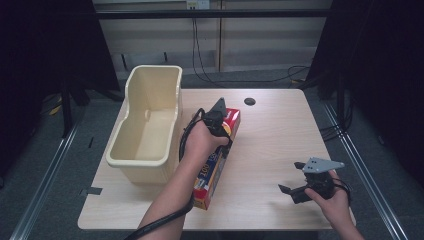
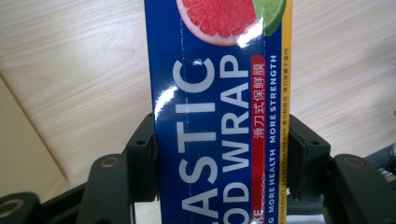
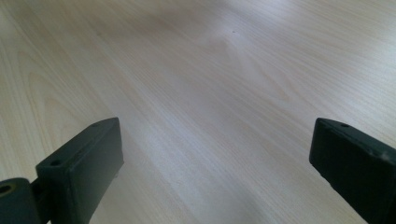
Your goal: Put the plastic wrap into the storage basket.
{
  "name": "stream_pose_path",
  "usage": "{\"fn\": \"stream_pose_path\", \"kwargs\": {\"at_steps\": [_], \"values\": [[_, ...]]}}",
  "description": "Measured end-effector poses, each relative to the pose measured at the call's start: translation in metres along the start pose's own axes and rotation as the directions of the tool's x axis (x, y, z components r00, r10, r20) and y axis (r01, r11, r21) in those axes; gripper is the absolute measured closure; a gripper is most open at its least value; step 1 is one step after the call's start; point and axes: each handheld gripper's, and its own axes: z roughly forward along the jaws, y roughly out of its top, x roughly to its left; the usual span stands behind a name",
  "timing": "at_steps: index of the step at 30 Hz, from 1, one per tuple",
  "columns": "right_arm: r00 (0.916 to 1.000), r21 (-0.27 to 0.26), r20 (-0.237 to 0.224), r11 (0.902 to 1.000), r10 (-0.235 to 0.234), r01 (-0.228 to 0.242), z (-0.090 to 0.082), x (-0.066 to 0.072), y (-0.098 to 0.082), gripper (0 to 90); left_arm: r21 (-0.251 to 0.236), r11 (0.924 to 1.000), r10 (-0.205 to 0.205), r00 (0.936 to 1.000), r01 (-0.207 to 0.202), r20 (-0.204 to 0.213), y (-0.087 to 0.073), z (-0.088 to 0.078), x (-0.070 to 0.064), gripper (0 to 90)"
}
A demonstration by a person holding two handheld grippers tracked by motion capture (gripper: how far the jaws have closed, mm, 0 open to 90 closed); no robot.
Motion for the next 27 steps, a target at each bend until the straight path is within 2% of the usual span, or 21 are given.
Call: {"fn": "stream_pose_path", "kwargs": {"at_steps": [1,3,6,8,13,15,16,24,25,27], "values": [[1.0,-0.001,-0.002,1.0,0.0,0.0,0.0,0.0,0.0,2.8,0.005,0.9998,0.021,0.9998,-0.021,0.0,0.001,-0.003,0.001,40.9],[1.0,0.0,0.004,1.0,0.001,-0.001,0.0,0.0,0.0,2.8,-0.003,1.0,0.005,1.0,-0.005,0.002,0.001,-0.008,0.0,40.9],[1.0,-0.001,0.004,1.0,0.002,-0.002,0.0,0.0,0.0,2.7,-0.008,0.9998,0.019,0.9998,-0.019,-0.007,0.003,-0.017,0.001,40.8],[1.0,-0.003,0.005,1.0,0.004,-0.004,0.0,0.0,0.0,2.7,-0.019,0.9998,-0.001,1.0,0.001,0.003,0.003,-0.022,0.001,40.8],[1.0,0.0,0.004,1.0,0.003,-0.003,-0.001,0.0,0.0,2.7,-0.015,0.9998,0.011,0.9999,-0.01,0.003,0.004,-0.036,0.003,40.9],[1.0,0.001,0.007,1.0,0.001,-0.001,0.0,0.0,0.0,2.7,-0.021,0.9998,-0.001,1.0,0.001,0.005,0.004,-0.041,0.004,40.9],[1.0,0.002,0.005,1.0,0.0,0.0,0.0,0.0,0.0,2.7,-0.015,0.9998,0.013,0.9999,-0.013,0.006,0.005,-0.045,0.006,40.9],[0.9999,0.004,-0.009,0.9999,0.012,-0.012,0.0,-0.001,-0.001,2.7,-0.012,0.9999,0.003,0.9999,-0.003,0.01,0.003,-0.059,0.009,41.0],[0.9999,0.003,-0.009,0.9999,0.011,-0.011,0.0,-0.001,-0.001,2.7,-0.007,0.9998,0.017,0.9998,-0.016,0.006,0.004,-0.06,0.009,40.9],[0.9999,0.003,-0.009,0.9999,0.011,-0.011,0.0,-0.001,-0.001,2.7,-0.008,0.9999,0.014,0.9998,-0.014,0.014,0.004,-0.063,0.009,40.9]]}}
